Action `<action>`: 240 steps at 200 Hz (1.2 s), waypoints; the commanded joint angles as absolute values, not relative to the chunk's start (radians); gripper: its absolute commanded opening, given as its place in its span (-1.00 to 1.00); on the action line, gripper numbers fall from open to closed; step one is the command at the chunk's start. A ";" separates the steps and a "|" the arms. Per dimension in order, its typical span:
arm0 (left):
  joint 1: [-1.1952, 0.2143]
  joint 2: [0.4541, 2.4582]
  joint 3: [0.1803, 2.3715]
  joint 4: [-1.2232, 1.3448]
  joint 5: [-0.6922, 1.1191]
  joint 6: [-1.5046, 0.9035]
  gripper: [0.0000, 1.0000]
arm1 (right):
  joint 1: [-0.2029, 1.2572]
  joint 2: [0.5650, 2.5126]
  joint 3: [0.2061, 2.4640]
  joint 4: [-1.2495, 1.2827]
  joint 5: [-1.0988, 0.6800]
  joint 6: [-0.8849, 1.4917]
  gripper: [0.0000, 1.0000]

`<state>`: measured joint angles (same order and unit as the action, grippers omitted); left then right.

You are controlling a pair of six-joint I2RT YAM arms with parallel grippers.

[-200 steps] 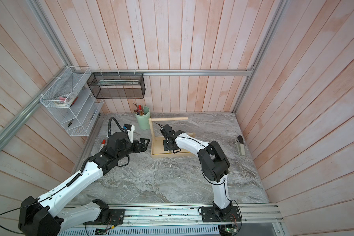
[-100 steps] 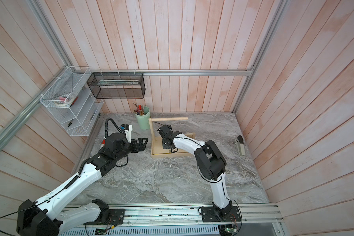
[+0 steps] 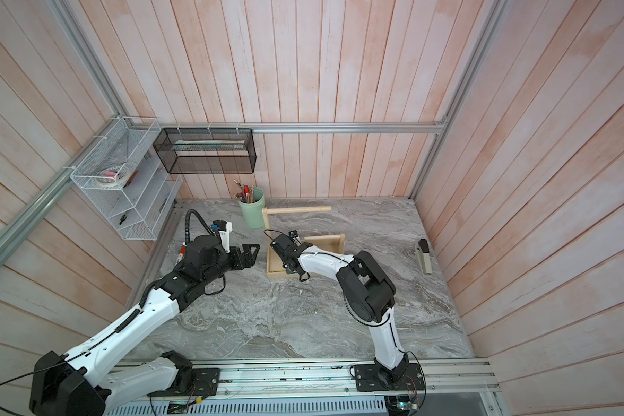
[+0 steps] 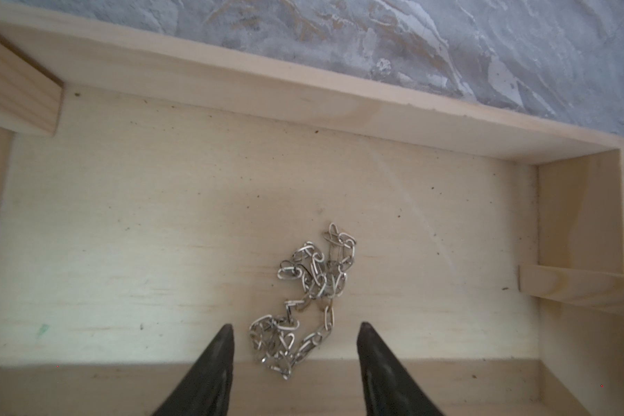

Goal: Hang the necklace on the jewelry display stand
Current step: Pick up the necklace from the center of the board.

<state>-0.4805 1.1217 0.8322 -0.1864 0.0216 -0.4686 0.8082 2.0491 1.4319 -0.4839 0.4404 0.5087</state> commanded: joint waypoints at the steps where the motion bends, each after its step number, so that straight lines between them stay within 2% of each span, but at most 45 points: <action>1: -0.473 1.106 0.820 -0.166 0.026 -0.485 0.92 | 0.794 2.052 1.399 -0.476 0.385 0.552 0.14; 30: -0.470 1.100 0.820 -0.171 0.022 -0.482 0.92 | 0.753 2.036 1.379 -0.420 0.269 0.579 0.15; 100: -0.460 1.098 0.812 -0.160 0.023 -0.485 0.92 | 0.718 2.111 1.447 -0.466 0.212 0.555 0.09; 147: -0.454 1.098 0.810 -0.161 0.025 -0.483 0.92 | 0.712 2.160 1.447 -0.459 0.159 0.553 -0.31; 159: -0.452 1.097 0.810 -0.160 0.024 -0.482 0.92 | 0.708 2.170 1.447 -0.460 0.149 0.552 -0.46; 186: -0.448 1.094 0.810 -0.162 0.025 -0.482 0.92 | 0.703 2.178 1.452 -0.459 0.138 0.542 -0.94; 194: -0.448 1.093 0.810 -0.161 0.024 -0.482 0.92 | 0.701 2.180 1.458 -0.462 0.137 0.537 -1.00; 240: -0.444 1.098 0.810 -0.158 0.026 -0.485 0.92 | 0.707 2.176 1.538 -0.497 0.156 0.490 -1.00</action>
<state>-0.4515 1.1103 0.8204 -0.1822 0.0216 -0.4683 0.7097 2.1262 1.5127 -0.4263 0.1623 0.5236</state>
